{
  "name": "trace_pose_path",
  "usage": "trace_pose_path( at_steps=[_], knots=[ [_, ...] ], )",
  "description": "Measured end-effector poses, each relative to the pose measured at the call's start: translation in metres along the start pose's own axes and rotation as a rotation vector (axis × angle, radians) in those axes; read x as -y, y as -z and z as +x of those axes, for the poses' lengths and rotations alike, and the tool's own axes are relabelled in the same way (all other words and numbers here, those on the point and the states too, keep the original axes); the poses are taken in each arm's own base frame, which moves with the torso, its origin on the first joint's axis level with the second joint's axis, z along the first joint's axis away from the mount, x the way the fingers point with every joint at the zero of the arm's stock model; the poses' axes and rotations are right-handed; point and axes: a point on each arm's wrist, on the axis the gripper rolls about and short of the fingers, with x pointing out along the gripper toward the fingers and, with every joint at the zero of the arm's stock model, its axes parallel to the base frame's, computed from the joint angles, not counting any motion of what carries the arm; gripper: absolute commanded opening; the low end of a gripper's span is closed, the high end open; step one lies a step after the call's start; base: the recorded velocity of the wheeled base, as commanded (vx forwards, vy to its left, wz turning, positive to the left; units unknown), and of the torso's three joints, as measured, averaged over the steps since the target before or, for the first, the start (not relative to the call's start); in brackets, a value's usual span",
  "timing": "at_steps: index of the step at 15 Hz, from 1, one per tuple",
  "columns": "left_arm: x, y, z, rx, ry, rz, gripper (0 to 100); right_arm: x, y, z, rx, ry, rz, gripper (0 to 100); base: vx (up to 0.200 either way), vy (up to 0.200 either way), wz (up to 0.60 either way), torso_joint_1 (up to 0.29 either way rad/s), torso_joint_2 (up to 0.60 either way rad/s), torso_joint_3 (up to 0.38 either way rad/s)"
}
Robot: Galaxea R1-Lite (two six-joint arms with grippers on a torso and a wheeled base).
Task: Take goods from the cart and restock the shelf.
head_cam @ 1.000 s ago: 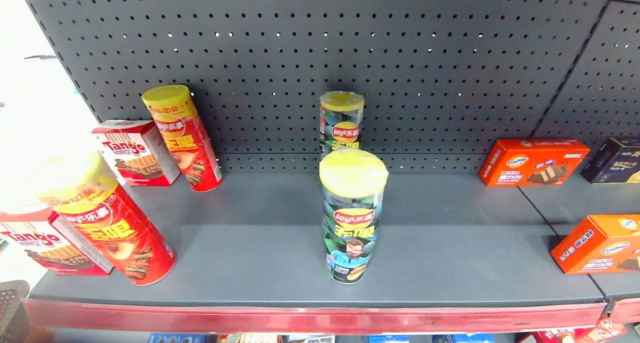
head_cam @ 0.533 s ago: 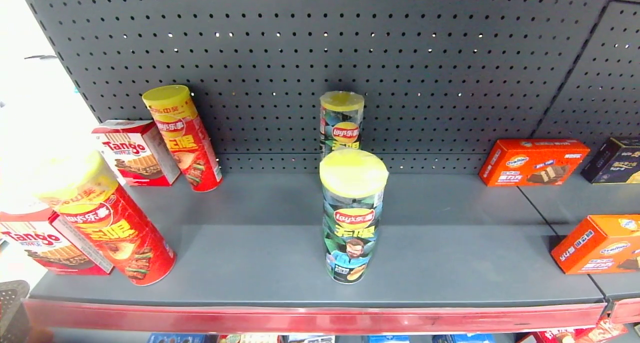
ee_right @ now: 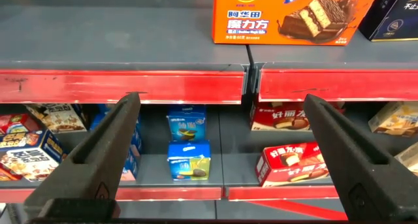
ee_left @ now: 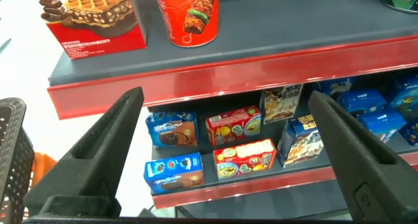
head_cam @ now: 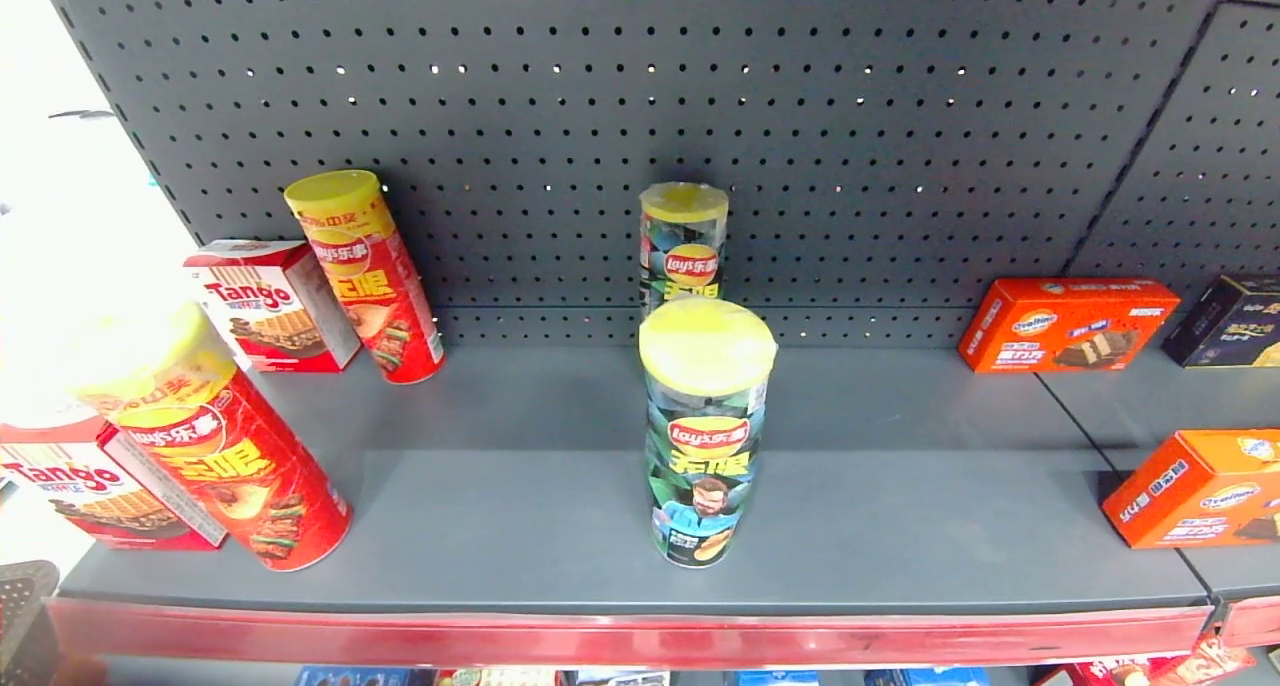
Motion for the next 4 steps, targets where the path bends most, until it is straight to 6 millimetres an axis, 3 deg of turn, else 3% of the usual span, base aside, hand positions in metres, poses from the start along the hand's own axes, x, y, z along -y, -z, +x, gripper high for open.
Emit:
trace_pose_path(
  at_steps=[4],
  knots=[
    [0.0,0.0,0.0,0.0,0.0,0.0,100,0.0,0.0,0.0,0.0,0.0,0.0,100,0.0,0.0,0.0,0.0,0.0,0.0]
  ],
)
